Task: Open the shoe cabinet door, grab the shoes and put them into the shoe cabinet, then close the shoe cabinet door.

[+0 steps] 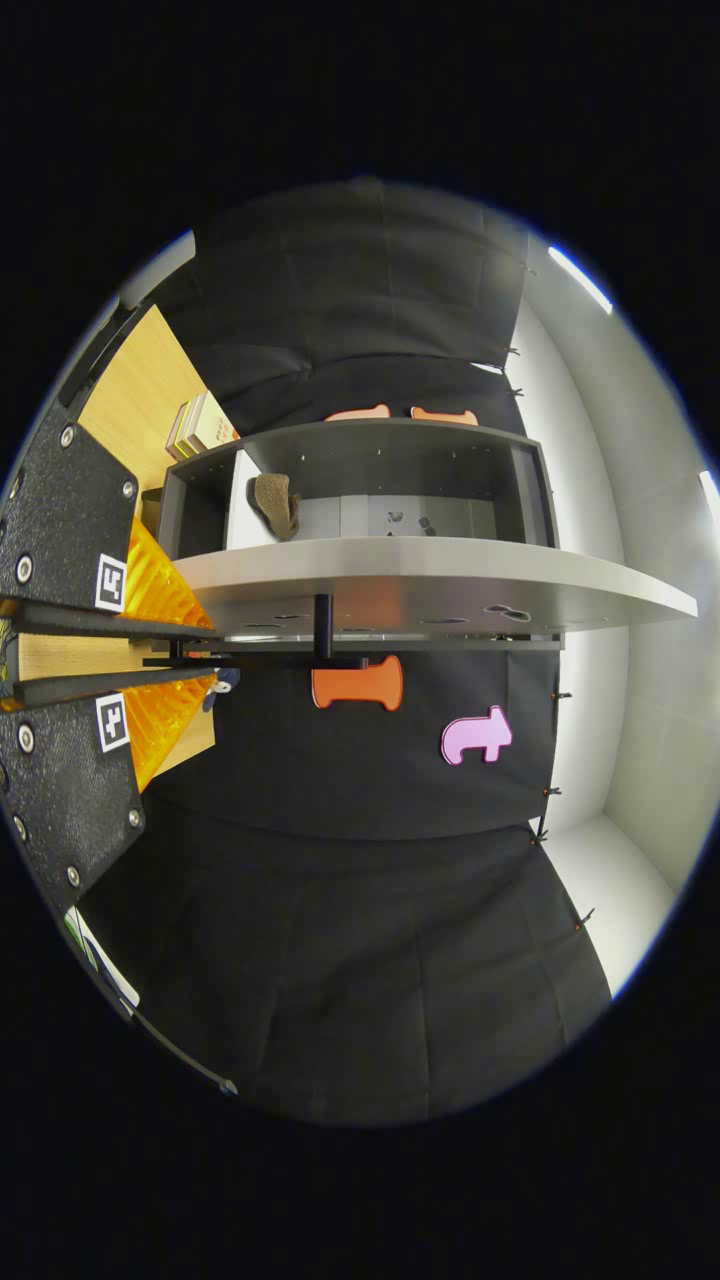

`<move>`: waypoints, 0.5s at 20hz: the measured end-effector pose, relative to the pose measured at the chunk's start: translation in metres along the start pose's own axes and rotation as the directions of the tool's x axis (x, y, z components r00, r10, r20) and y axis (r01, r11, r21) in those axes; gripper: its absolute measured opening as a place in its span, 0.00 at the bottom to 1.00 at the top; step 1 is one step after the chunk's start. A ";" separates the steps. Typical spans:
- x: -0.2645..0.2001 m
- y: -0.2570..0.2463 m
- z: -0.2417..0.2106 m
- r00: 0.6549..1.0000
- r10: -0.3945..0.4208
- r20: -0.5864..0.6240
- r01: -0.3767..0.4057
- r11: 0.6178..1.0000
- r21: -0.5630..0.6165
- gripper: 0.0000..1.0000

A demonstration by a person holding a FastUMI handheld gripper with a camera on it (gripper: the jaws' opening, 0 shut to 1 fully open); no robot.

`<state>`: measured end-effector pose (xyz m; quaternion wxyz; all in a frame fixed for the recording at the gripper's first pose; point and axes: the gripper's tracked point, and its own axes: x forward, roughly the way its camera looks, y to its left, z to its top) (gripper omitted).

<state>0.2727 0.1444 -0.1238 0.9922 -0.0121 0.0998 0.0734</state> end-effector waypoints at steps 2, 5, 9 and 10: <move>-0.003 -0.008 0.001 0.999 -0.043 0.009 0.043 0.999 -0.003 0.14; -0.003 -0.006 0.002 0.998 -0.069 0.011 0.069 0.998 0.014 0.09; -0.010 -0.004 0.000 0.995 -0.097 0.002 0.097 0.995 0.005 0.09; -0.011 -0.001 -0.001 0.995 -0.099 0.004 0.099 0.995 0.011 0.09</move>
